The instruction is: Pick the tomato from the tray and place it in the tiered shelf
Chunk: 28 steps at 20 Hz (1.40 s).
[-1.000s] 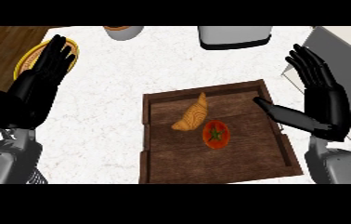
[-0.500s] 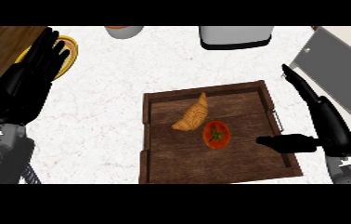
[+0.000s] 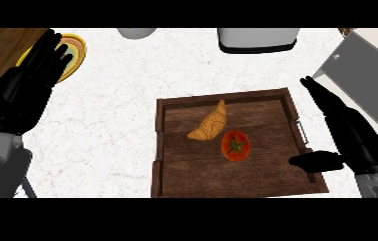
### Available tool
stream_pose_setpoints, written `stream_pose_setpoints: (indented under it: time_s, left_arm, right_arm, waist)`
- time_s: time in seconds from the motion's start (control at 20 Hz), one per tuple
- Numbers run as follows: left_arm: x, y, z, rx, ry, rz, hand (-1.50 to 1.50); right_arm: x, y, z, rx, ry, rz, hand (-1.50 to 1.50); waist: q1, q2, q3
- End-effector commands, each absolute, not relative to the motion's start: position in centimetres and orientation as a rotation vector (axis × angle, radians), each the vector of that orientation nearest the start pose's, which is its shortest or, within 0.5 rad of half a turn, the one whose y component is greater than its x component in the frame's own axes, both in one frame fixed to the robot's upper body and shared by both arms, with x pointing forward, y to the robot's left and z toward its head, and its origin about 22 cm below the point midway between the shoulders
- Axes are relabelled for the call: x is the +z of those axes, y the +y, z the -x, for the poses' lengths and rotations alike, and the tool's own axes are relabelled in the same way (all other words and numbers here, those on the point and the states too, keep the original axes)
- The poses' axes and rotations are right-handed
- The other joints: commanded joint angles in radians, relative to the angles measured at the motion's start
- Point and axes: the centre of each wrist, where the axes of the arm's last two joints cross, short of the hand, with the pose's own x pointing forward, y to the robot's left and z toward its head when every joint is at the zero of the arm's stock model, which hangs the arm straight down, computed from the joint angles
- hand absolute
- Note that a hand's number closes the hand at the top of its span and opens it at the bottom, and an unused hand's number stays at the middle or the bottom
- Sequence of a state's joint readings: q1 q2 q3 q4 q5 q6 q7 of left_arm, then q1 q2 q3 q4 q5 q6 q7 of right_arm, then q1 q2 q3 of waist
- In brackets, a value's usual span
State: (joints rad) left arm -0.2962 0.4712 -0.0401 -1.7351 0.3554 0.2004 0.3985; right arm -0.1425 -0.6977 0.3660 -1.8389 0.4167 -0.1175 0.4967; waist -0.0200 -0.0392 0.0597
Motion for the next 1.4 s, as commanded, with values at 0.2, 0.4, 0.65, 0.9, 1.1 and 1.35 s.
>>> stream_pose_setpoints:
  time_s: [0.2, 0.4, 0.65, 0.9, 1.1, 1.35]
  left_arm:
    - [11.8, 27.4, -28.4, -0.06, -1.506, -0.069, 0.0]
    - [10.9, 27.1, -28.5, -0.065, -1.511, -0.081, 0.0]
    - [10.2, 27.3, -28.5, -0.066, -1.518, -0.098, 0.0]
    - [10.2, 26.8, -28.9, -0.058, -1.502, -0.091, 0.0]
    - [9.6, 27.6, -29.0, -0.042, -1.515, -0.105, 0.0]
    - [9.9, 27.3, -28.8, -0.033, -1.526, -0.088, 0.0]
  right_arm:
    - [10.5, -20.4, -22.5, 0.944, -1.125, 0.952, -1.5]
    - [10.5, -18.2, -22.1, 0.985, -1.003, 1.039, -1.5]
    - [10.8, -15.0, -21.8, 0.991, -0.936, 1.088, -1.5]
    - [10.0, -13.2, -21.4, 1.027, -0.895, 1.09, -1.5]
    - [9.7, -12.0, -21.3, 1.034, -0.893, 1.092, -1.5]
    - [7.7, -11.1, -21.1, 1.011, -0.868, 1.083, -1.5]
  waist:
    - [0.026, 0.033, -0.07]
    - [0.025, 0.039, -0.069]
    - [0.03, 0.039, -0.068]
    - [0.012, 0.04, -0.065]
    - [0.01, 0.042, -0.065]
    - [0.014, 0.038, -0.062]
